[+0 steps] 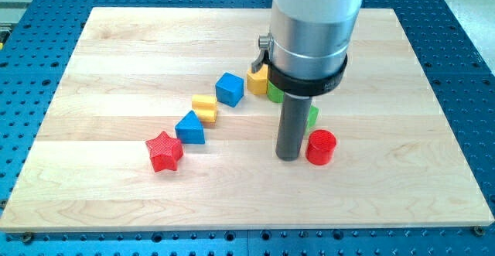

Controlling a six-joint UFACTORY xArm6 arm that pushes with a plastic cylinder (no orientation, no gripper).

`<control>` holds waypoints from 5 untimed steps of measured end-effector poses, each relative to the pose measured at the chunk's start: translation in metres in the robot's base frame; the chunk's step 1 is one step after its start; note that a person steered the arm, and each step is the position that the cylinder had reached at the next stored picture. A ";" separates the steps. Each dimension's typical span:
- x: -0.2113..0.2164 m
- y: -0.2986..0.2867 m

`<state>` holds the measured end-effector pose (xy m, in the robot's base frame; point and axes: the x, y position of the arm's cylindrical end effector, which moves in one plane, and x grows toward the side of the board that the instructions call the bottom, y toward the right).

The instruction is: Put red star to the bottom left of hexagon

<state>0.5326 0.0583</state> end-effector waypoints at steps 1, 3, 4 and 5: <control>0.045 0.006; 0.058 0.111; 0.058 0.122; 0.058 0.138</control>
<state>0.5904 0.1959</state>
